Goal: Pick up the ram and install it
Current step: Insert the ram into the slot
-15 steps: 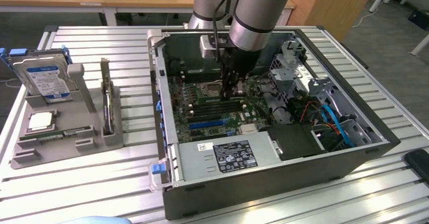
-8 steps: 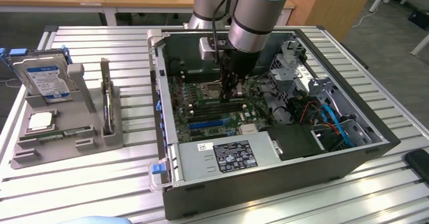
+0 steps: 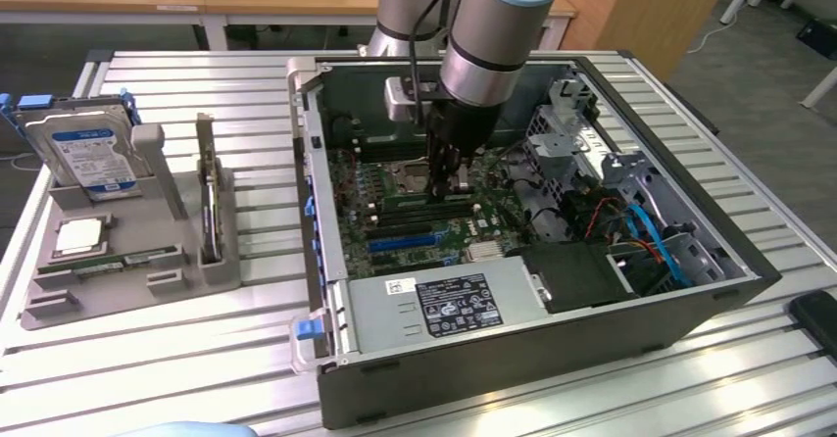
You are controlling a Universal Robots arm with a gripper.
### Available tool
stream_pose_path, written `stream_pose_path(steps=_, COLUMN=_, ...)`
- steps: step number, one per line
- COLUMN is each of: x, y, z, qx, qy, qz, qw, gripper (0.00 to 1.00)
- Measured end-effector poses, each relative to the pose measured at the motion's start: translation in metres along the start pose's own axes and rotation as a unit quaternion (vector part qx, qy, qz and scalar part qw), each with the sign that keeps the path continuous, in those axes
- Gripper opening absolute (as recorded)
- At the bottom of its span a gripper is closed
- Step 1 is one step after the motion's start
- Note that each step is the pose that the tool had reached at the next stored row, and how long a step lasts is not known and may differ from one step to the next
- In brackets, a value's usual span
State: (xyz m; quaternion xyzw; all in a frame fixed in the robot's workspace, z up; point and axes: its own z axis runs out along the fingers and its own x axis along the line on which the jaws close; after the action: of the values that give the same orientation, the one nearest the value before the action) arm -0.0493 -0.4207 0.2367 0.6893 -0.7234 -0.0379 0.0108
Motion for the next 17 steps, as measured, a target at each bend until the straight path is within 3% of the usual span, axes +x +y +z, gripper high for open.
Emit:
stream_pose_path(steps=2, x=-0.0003, y=-0.0001, z=0.0018, qx=0.0001, qy=0.0018, qz=0.000, qw=1.0000, gripper=0.13)
stream_pose_path(steps=6, x=-0.0013, y=-0.0002, z=0.0031, qx=0.0001, qy=0.0027, qz=0.000, qw=1.0000, gripper=0.13)
stream_pose_path(steps=8, x=-0.0029, y=0.0000, z=0.0059, qx=0.0001, qy=0.0050, qz=-0.002, qw=1.0000, gripper=0.13)
stream_pose_path(steps=17, x=-0.0028, y=0.0010, z=0.0063, qx=-0.0006, qy=0.0050, qz=-0.002, qw=1.0000, gripper=0.13)
